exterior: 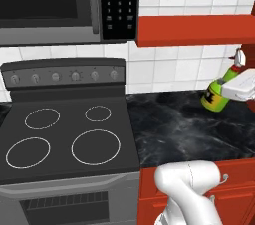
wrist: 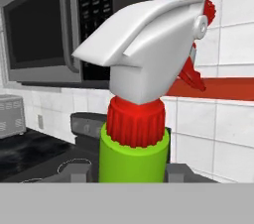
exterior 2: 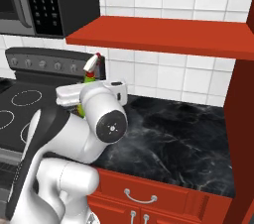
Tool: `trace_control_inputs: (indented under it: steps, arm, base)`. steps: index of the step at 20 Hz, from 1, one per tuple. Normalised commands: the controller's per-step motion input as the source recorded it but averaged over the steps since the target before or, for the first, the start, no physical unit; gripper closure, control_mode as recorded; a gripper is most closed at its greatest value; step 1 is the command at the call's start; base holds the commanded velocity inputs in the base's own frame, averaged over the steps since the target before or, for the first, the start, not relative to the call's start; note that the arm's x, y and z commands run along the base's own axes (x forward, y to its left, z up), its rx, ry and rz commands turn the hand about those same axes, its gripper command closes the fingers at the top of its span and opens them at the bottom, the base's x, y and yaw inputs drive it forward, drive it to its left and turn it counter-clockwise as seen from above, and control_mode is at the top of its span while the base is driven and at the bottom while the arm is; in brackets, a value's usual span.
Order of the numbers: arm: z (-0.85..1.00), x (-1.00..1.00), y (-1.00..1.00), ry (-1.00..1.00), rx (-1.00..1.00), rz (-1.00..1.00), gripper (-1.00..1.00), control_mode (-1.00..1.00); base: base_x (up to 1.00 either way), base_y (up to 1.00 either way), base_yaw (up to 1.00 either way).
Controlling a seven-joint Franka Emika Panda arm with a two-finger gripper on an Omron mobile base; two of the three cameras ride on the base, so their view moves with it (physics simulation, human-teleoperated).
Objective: Move the cutting board and knife to the sink. Then move spray from the shelves to the counter.
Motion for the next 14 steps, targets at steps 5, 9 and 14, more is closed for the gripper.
trace_control_inputs:
  steps: [5, 9, 14]
  arm:
    - [-0.49, 0.0, 0.11, 0.0, 0.0, 0.02, 1.0, -1.0]
    - [-0.52, 0.19, 0.17, 0.0, -0.03, 0.01, 1.0, -1.0]
    - [-0.51, 0.31, 0.16, 0.0, -0.04, 0.03, 1.0, -1.0]
  base:
    - [0.0, 0.0, 0.0]
    - [0.0, 0.0, 0.0]
    - [0.0, 0.0, 0.0]
